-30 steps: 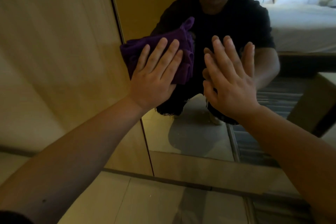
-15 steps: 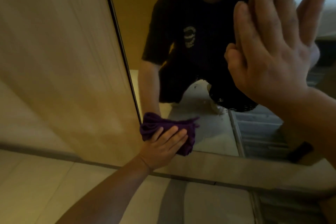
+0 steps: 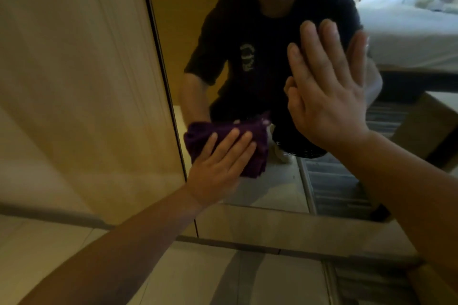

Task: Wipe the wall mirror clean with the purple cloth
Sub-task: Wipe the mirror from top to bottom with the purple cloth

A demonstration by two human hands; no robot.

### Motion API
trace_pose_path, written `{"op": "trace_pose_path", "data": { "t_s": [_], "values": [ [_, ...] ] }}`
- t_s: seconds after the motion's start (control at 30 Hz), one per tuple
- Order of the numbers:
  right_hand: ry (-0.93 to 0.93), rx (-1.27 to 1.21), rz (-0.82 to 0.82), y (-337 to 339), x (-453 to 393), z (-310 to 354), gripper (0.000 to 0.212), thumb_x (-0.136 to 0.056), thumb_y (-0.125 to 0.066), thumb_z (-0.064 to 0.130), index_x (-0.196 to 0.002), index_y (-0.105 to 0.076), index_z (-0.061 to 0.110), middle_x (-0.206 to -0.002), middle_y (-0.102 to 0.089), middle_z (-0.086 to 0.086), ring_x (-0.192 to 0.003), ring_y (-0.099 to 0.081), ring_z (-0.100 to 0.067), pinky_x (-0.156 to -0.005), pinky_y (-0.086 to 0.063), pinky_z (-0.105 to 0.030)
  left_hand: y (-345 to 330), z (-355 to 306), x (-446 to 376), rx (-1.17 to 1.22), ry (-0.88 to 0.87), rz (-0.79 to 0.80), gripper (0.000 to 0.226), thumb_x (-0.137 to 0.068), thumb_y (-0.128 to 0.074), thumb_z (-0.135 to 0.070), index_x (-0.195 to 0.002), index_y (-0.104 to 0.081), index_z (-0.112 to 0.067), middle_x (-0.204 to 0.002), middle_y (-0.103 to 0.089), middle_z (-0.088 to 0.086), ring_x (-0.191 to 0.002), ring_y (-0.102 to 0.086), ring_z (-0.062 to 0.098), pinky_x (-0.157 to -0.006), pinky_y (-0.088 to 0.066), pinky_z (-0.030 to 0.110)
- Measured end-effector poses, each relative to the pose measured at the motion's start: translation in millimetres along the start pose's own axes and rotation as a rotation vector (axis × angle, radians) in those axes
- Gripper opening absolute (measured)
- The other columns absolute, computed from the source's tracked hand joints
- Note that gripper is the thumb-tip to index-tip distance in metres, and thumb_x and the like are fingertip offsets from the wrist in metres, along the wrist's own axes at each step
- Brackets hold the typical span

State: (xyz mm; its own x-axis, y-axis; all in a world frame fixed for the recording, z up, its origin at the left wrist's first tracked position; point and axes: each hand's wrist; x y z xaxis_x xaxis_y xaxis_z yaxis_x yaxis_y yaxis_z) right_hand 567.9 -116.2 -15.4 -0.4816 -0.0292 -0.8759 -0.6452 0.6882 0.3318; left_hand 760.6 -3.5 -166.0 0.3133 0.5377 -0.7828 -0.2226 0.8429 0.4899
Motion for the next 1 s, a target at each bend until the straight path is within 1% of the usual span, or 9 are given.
{"op": "trace_pose_path", "data": {
  "t_s": [0.13,0.23,0.33,0.4,0.47,0.63,0.73,0.9,1.0],
  "values": [
    [-0.042,-0.055,-0.012,27,19,-34,0.048,-0.101,-0.053,0.011,-0.148,-0.043,0.004,-0.155,-0.034,-0.022,-0.147,-0.023,-0.037,-0.120,-0.014,-0.058,45,7,-101,0.042,0.074,-0.093,0.064,-0.094,-0.055,-0.034,-0.148,-0.035,-0.008,-0.155,-0.030,0.013,-0.144,-0.027,0.033,-0.116,-0.020,0.056],
    [-0.088,-0.057,0.021,36,52,-56,0.051,-0.103,-0.049,0.009,-0.152,-0.034,0.007,-0.163,-0.013,-0.010,-0.150,-0.008,-0.031,-0.113,-0.017,-0.073,57,1,-160,0.029,0.105,-0.160,0.059,-0.096,-0.050,-0.031,-0.148,-0.037,-0.007,-0.153,-0.037,0.014,-0.143,-0.030,0.035,-0.116,-0.021,0.057],
    [-0.118,-0.011,0.121,25,86,-59,0.061,-0.105,-0.047,0.018,-0.158,-0.017,0.014,-0.166,0.002,-0.003,-0.152,0.001,-0.028,-0.110,-0.019,-0.076,43,-9,-168,-0.047,0.045,-0.247,0.051,-0.099,-0.048,-0.029,-0.145,-0.042,-0.009,-0.149,-0.045,0.011,-0.139,-0.039,0.032,-0.113,-0.029,0.054],
    [-0.109,0.031,0.099,14,96,-58,0.069,-0.103,-0.050,0.025,-0.159,-0.012,0.016,-0.166,0.005,-0.002,-0.152,0.004,-0.026,-0.113,-0.012,-0.071,24,-19,-146,-0.073,-0.027,-0.278,0.054,-0.096,-0.053,-0.031,-0.145,-0.042,-0.010,-0.148,-0.046,0.009,-0.138,-0.040,0.030,-0.113,-0.031,0.051],
    [-0.128,0.064,0.038,3,99,-55,0.071,-0.101,-0.052,0.031,-0.158,-0.013,0.015,-0.166,0.003,-0.003,-0.151,0.003,-0.026,-0.113,-0.009,-0.065,3,-35,-106,-0.073,-0.132,-0.216,0.058,-0.095,-0.052,-0.031,-0.148,-0.039,-0.010,-0.153,-0.037,0.008,-0.142,-0.034,0.029,-0.115,-0.026,0.049],
    [-0.154,0.072,-0.030,-7,104,-54,0.067,-0.102,-0.044,0.037,-0.158,-0.017,0.015,-0.166,0.001,-0.002,-0.151,0.000,-0.024,-0.100,-0.027,-0.079,-51,-77,20,-0.084,-0.313,0.041,0.074,-0.087,-0.052,-0.027,-0.154,-0.025,-0.011,-0.162,-0.016,0.009,-0.149,-0.015,0.026,-0.117,-0.013,0.042],
    [-0.148,0.094,-0.059,-11,107,-55,0.066,-0.102,-0.044,0.036,-0.158,-0.017,0.016,-0.165,0.001,-0.001,-0.150,-0.003,-0.023,-0.104,-0.022,-0.075,-74,-95,73,-0.080,-0.368,0.162,0.065,-0.090,-0.038,-0.022,-0.154,-0.025,-0.013,-0.164,-0.009,0.007,-0.150,-0.011,0.024,-0.119,-0.008,0.041],
    [-0.154,0.115,-0.088,-10,102,-57,0.062,-0.100,-0.047,0.032,-0.154,-0.029,0.010,-0.158,-0.027,-0.013,-0.147,-0.011,-0.027,-0.114,-0.007,-0.059,-66,-97,80,-0.015,-0.347,0.259,0.069,-0.090,-0.044,-0.025,-0.154,-0.023,-0.012,-0.162,-0.015,0.006,-0.150,-0.009,0.023,-0.120,-0.003,0.041],
    [-0.149,0.099,-0.046,-3,100,-55,0.060,-0.100,-0.051,0.030,-0.153,-0.033,0.007,-0.158,-0.024,-0.012,-0.145,-0.016,-0.031,-0.115,-0.008,-0.060,-46,-84,63,0.007,-0.321,0.298,0.076,-0.087,-0.053,-0.026,-0.154,-0.020,-0.012,-0.161,-0.017,0.005,-0.151,-0.005,0.024,-0.121,0.000,0.042]
  ]
}}
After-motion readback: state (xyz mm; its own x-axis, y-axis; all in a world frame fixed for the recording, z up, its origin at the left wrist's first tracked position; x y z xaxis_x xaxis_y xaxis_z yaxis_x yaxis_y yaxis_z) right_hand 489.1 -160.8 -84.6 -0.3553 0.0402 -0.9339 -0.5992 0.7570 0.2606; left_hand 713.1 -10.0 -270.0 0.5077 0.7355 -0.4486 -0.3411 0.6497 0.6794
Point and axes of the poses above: each hand's wrist, its own x-axis away from the middle knuckle, its own y-axis out of the back of the hand, z = x × y
